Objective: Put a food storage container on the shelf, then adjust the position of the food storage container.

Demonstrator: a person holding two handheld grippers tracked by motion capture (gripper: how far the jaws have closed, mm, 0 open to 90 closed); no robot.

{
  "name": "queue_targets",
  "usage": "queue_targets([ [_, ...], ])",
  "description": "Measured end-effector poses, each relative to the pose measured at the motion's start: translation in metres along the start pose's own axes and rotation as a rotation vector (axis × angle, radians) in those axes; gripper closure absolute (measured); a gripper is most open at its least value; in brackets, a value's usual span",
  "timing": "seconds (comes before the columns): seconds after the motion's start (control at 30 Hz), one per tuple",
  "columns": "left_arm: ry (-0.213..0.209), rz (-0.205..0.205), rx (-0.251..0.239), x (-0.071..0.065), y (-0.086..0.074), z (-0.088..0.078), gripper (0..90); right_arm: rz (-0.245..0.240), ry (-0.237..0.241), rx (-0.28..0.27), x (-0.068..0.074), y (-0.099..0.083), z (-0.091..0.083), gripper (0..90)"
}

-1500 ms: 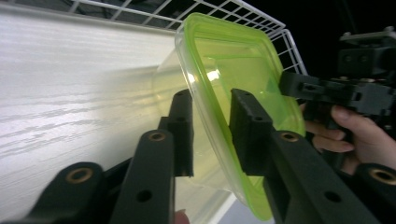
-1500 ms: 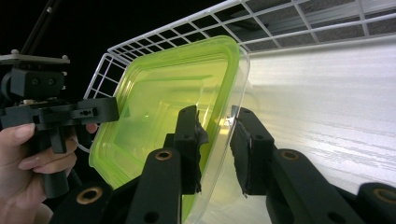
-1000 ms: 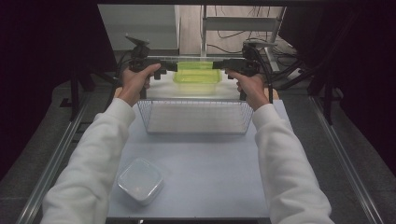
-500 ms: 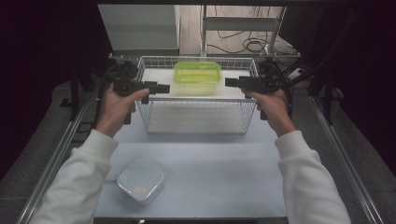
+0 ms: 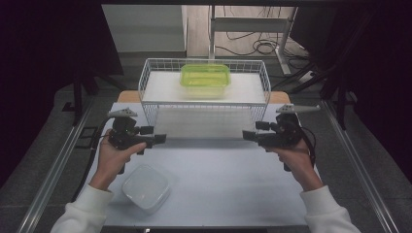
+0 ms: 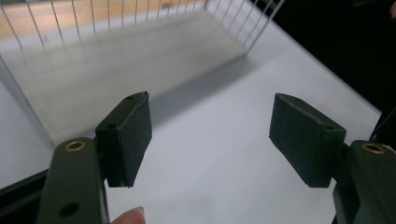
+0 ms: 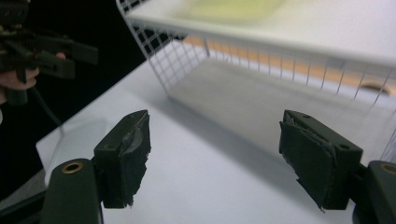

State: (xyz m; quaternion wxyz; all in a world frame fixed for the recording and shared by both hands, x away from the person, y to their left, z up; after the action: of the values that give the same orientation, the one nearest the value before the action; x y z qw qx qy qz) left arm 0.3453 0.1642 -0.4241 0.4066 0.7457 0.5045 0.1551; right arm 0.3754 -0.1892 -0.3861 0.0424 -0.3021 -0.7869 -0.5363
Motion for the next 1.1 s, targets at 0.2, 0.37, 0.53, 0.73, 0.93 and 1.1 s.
queue_targets([
  [0.2, -0.002, 0.005, 0.076, 0.004, -0.031, 0.006, 29.1, 0.016, -0.008, 0.095, 0.000, -0.045, 0.010, 25.6],
  [0.37, 0.019, 0.007, 0.112, 0.006, -0.045, 0.011, 29.2, 0.062, 0.000, 0.098, -0.006, -0.067, 0.015, 25.9],
  [0.53, 0.041, 0.015, 0.116, 0.008, -0.049, 0.009, 29.3, 0.068, -0.003, 0.102, -0.009, -0.073, 0.014, 26.1],
  [0.73, -0.001, 0.014, 0.117, 0.006, -0.051, -0.004, 29.0, 0.078, -0.009, 0.087, -0.011, -0.077, 0.011, 26.1],
  [0.93, 0.010, 0.041, 0.131, 0.009, -0.053, -0.002, 29.9, 0.078, -0.018, 0.120, -0.014, -0.080, 0.021, 26.1],
  [1.1, 0.044, 0.044, 0.135, 0.017, -0.054, -0.005, 31.4, 0.089, -0.021, 0.116, -0.017, -0.078, 0.022, 26.4],
])
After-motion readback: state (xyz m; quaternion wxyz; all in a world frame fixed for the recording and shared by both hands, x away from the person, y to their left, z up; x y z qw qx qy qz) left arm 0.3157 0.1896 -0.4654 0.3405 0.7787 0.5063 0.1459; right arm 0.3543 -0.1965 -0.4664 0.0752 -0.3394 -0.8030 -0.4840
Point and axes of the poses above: each handheld gripper's, and its own axes: z roughly forward along the jaws, y roughly out of its top, x roughly to its left, the point moved 6 cm from there along z, roughly forward along the jaws, and after that the axes turned 15 degrees about y, right-handed, at the moved point
